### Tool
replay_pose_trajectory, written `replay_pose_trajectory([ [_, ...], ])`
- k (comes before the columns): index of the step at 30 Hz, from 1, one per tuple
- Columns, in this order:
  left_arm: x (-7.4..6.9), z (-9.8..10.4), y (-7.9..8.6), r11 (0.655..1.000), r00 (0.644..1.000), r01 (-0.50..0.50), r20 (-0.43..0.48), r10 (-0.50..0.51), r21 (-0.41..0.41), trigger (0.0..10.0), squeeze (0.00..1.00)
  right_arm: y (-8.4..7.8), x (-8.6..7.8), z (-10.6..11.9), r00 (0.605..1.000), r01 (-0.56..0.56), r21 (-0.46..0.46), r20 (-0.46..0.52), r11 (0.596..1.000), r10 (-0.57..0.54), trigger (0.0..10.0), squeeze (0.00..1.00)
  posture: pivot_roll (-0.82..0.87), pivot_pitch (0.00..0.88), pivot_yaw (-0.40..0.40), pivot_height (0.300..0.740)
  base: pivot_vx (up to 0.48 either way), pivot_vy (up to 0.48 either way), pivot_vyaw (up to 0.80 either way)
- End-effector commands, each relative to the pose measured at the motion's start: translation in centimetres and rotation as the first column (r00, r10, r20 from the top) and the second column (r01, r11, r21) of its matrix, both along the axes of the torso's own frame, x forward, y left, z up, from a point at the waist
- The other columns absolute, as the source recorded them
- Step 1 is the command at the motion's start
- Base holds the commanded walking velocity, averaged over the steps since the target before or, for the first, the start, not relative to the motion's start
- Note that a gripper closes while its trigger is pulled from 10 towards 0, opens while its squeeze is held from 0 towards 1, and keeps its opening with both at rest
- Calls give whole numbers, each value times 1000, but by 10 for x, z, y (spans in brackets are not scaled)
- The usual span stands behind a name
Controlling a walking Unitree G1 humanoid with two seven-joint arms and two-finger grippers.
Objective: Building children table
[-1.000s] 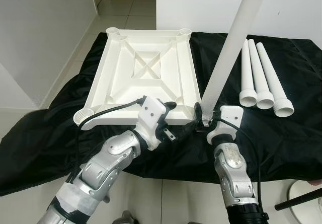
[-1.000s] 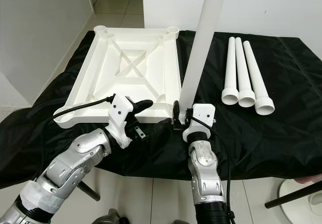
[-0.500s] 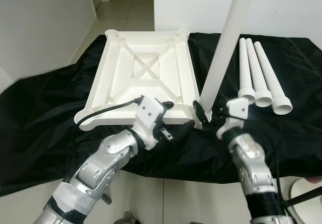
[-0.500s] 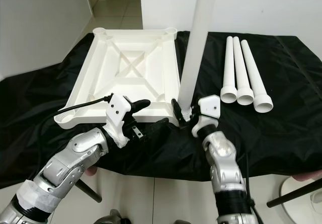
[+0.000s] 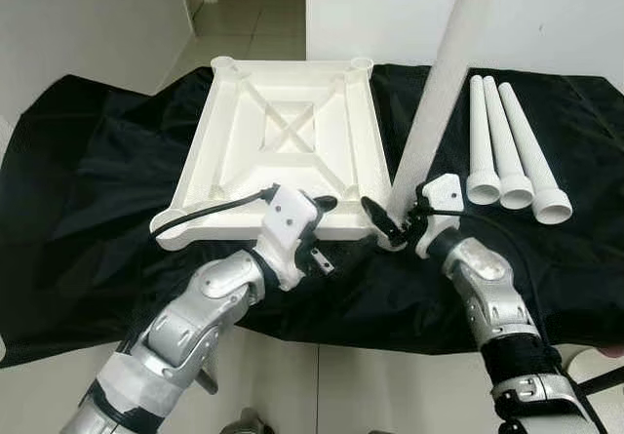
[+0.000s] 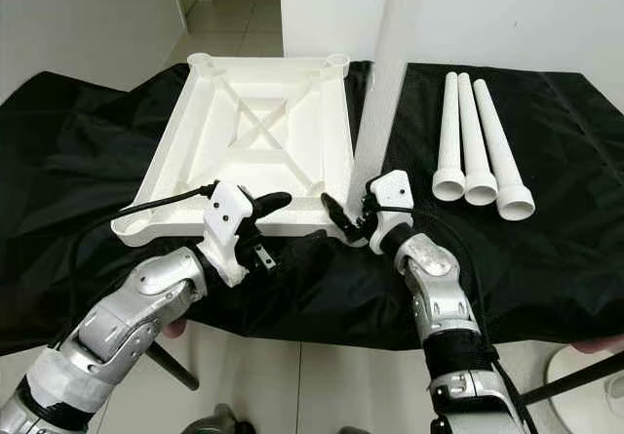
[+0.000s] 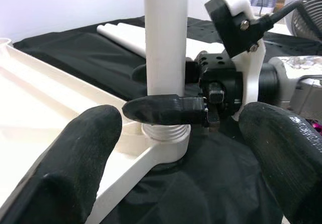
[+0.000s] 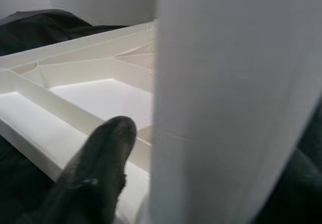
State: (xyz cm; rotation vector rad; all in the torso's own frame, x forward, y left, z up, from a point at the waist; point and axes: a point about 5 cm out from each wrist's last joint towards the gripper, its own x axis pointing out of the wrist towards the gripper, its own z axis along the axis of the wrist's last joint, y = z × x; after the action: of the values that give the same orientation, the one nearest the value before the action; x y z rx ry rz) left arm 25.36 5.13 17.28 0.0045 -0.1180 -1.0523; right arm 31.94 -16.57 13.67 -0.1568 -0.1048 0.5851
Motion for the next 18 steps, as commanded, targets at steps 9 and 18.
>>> replay_pose_trajectory([
  [9,-10,-2,-4,988,989,148,5,-148,37,10000,0,-3,-3,-15,998,-12,13,-61,1000,13,0,0,26,0,50,740,0,0,0],
  [18,-11,-4,-4,989,990,142,-7,-142,33,10000,0,-3,-1,-17,957,283,57,-81,957,-278,10000,0,28,0,32,740,0,0,0],
])
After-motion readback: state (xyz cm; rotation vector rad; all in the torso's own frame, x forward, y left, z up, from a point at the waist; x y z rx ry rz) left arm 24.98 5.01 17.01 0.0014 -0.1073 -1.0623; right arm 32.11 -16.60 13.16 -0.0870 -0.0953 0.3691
